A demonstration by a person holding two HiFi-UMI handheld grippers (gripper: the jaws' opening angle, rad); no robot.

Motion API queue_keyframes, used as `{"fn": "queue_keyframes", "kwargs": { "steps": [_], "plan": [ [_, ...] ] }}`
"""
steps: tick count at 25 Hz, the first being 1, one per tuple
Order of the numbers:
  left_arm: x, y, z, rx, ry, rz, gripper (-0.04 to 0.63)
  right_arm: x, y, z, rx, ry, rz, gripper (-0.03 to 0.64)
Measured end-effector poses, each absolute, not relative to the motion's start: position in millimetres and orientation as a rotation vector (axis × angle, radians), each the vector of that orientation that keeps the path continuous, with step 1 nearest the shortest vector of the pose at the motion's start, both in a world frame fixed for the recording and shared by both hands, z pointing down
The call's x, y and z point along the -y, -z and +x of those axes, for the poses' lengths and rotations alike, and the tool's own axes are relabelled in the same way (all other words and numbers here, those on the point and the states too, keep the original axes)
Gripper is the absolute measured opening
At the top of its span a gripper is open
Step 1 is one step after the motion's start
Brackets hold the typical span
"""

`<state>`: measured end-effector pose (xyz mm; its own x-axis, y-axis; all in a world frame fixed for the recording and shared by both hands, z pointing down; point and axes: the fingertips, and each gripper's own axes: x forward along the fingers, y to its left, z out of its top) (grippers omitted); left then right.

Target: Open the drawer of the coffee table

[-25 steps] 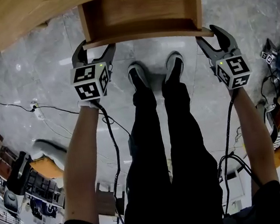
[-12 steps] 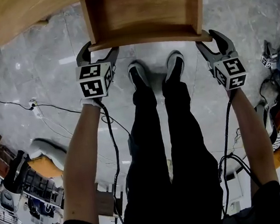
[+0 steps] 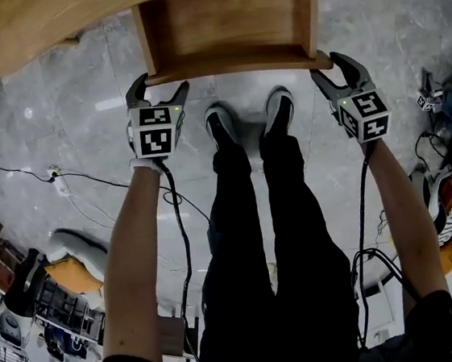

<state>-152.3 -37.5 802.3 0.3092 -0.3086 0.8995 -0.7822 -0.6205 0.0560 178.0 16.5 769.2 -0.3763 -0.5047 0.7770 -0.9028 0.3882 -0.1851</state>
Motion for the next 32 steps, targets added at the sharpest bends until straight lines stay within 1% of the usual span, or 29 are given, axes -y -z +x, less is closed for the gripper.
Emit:
{"fn": "queue_keyframes", "kwargs": {
  "steps": [3, 6, 9, 12, 15, 19, 25, 27, 30, 32],
  "plan": [
    [31.2, -790.0, -168.2, 0.987, -1.323, 2.057, 0.397, -21.2, -748.9, 186.0, 2.009, -0.816, 1.245, 0.234],
    [24.2, -757.2, -192.6, 1.066, -1.305, 1.988, 0.397, -26.9, -707.6, 196.3, 2.005, -0.841, 1.340, 0.212],
    [21.6, -681.6, -199.1, 1.178, -1.156, 1.966, 0.338, -33.8, -646.7, 201.4, 2.027, -0.865, 1.425, 0.184],
    [29.9, -586.7, -175.1, 1.229, -0.972, 2.061, 0.280, -30.1, -577.5, 200.4, 2.093, -0.857, 1.507, 0.161],
    [37.4, -502.4, -145.4, 1.234, -0.847, 2.175, 0.223, -17.5, -504.0, 188.8, 2.182, -0.816, 1.577, 0.129],
    [50.4, -408.1, -92.6, 1.223, -0.703, 2.315, 0.189, 5.6, -414.9, 173.8, 2.288, -0.802, 1.663, 0.074],
    [34.9, -284.2, -13.8, 1.111, -0.495, 2.493, 0.132, 4.9, -291.5, 137.8, 2.477, -0.771, 1.667, 0.032],
    [32.4, -241.1, -4.7, 1.076, -0.444, 2.559, 0.107, 4.0, -248.7, 129.3, 2.535, -0.718, 1.645, 0.031],
    [31.6, -185.0, -9.4, 1.067, -0.399, 2.621, 0.096, 4.8, -187.6, 122.7, 2.602, -0.597, 1.621, 0.031],
    [33.1, -153.9, -14.4, 1.082, -0.371, 2.640, 0.064, 7.4, -148.9, 122.0, 2.640, -0.502, 1.628, 0.015]
  ]
}}
